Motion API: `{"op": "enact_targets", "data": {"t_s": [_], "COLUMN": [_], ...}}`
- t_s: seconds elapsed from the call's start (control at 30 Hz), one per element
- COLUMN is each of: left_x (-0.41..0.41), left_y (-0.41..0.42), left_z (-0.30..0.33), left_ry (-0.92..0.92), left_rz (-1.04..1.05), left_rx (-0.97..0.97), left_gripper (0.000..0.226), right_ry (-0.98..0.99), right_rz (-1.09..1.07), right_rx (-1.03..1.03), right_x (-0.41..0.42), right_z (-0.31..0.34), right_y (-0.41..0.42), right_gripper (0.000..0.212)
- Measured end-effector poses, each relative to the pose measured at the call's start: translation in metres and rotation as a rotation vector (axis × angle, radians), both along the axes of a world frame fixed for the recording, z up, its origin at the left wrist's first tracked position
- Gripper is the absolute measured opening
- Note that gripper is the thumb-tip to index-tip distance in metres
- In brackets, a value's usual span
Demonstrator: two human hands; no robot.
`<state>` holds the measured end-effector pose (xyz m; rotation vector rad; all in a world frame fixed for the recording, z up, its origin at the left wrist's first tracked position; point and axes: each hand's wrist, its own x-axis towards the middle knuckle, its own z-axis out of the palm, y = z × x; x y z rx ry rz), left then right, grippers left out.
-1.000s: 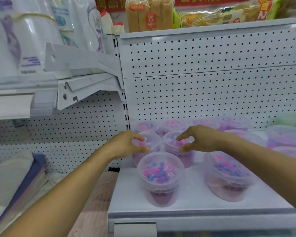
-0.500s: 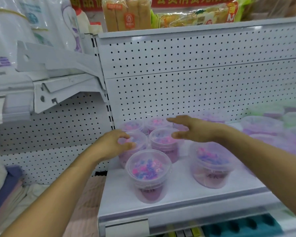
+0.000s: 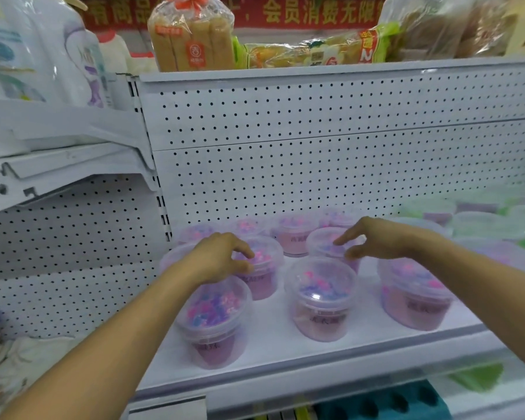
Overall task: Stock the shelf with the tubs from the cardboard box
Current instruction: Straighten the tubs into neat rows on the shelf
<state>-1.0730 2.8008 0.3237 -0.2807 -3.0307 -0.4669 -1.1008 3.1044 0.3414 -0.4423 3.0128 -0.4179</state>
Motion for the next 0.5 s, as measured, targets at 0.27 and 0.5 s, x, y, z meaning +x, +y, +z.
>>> {"op": "enact_targets", "data": {"t_s": [0.27,0.5], "left_x": [0.004,0.009], "left_y": [0.015,0.022], "left_z": [-0.002,-0.001], "left_ry": [0.013,-0.016], "left_rz": [0.057,0.082], "left_rx": [0.001,0.002], "left_gripper": [0.03,0.026], "right_ry": [0.024,0.007], "right_rz": [0.112,0.157], "right_rx": [-0.05,-0.052], "right_x": [-0.019,-0.014], "right_z": [-0.013,-0.014], "right_y": [-0.021,-0.016], "right_gripper": [0.038,0.042]}}
